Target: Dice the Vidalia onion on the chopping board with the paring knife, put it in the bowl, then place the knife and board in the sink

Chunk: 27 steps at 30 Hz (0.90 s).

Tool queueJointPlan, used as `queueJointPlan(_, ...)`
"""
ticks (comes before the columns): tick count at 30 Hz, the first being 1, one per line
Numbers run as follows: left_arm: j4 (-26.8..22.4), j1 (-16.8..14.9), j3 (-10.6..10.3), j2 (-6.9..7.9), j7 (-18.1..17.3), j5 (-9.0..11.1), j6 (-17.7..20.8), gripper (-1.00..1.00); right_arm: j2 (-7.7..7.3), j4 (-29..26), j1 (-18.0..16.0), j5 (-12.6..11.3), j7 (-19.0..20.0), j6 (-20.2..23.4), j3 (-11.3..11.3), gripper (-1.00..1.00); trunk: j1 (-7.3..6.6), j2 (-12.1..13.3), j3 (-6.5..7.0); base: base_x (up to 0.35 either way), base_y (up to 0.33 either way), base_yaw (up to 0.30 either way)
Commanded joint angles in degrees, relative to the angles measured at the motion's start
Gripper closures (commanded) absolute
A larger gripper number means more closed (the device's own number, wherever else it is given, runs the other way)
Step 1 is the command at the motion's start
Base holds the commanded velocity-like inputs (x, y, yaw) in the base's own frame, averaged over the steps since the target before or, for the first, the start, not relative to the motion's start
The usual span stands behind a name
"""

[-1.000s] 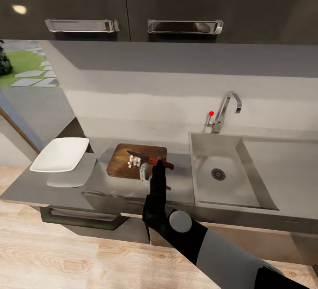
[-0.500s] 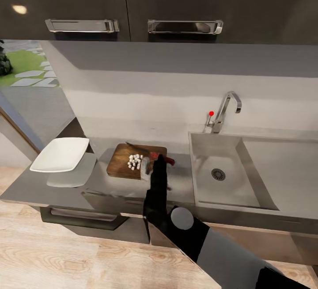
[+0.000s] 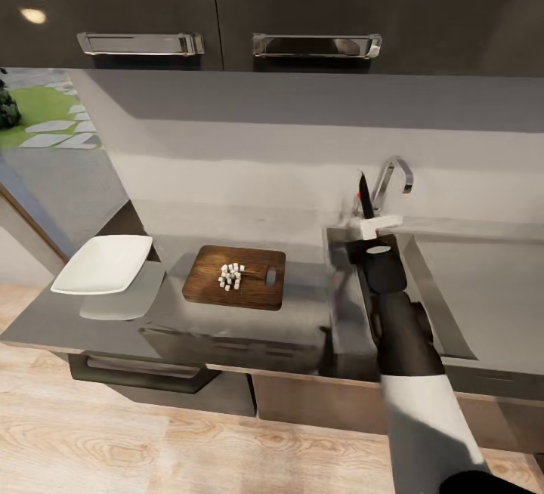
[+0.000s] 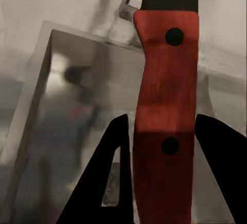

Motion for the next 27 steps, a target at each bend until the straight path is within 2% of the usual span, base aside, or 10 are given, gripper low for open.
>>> queueJointPlan(1,-0.1,0.0,-0.5,-0.12,0.2,0.5,-0.1,-1.0,0.01,0.2,-0.1,-0.9,0.1,0.3,-0.6,1.0,0.03,-0.1,-0.09,0.0,0.0,0.0)
queueJointPlan(6,-0.1,0.0,-0.5,-0.35,0.2,0.5,-0.1,-1.0,0.01,4.0,-0.1,-1.9,2.7,-0.3,-2.2,1.0,0.03,-0.1,-0.09,0.0,0.0,0.0)
queueJointPlan(9,-0.1,0.0,-0.5,-0.41,0.2,0.5,-0.1,-1.0,0.01,8.5,-0.1,-2.0,5.6,-4.0,-8.8,1.0,0.03,-0.1,-0.09,0.0,0.0,0.0)
queueJointPlan(10,-0.1,0.0,-0.5,-0.42,0.2,0.5,-0.1,-1.0,0.01,10.2,-0.1,-2.0,6.5,-5.8,-10.6,1.0,0.03,-0.1,-0.09,0.0,0.0,0.0)
queueJointPlan(11,-0.1,0.0,-0.5,-0.42,0.2,0.5,-0.1,-1.0,0.01,11.3,-0.1,-2.0,6.9,-6.8,-11.5,1.0,0.03,-0.1,-0.09,0.0,0.0,0.0)
queueJointPlan(15,-0.1,0.0,-0.5,-0.42,0.2,0.5,-0.1,-1.0,0.01,14.5,-0.1,-1.9,7.8,-9.0,-14.0,1.0,0.03,-0.1,-0.09,0.0,0.0,0.0)
queueJointPlan(18,-0.1,0.1,-0.4,-0.42,0.2,0.5,-0.1,-1.0,-0.22,17.7,-0.1,-1.9,8.2,-10.3,-14.5,1.0,0.03,-0.1,-0.09,0.0,0.0,0.0)
queueJointPlan(22,-0.1,0.0,-0.4,-0.42,0.2,0.5,-0.1,-1.0,-1.69,23.0,-0.1,-1.9,8.2,-15.2,-15.4,1.0,0.03,-0.1,-0.09,0.0,0.0,0.0)
queueJointPlan(25,-0.1,0.0,-0.4,-0.42,0.2,0.5,-0.1,-1.0,-2.17,24.8,-0.1,-1.9,8.2,-16.0,-17.0,1.0,0.03,-0.1,-0.09,0.0,0.0,0.0)
queueJointPlan(27,-0.1,0.0,-0.5,-0.42,0.2,0.5,-0.1,-1.0,-2.28,25.4,-0.1,-1.9,8.2,-16.2,-19.0,1.0,0.03,-0.1,-0.09,0.0,0.0,0.0)
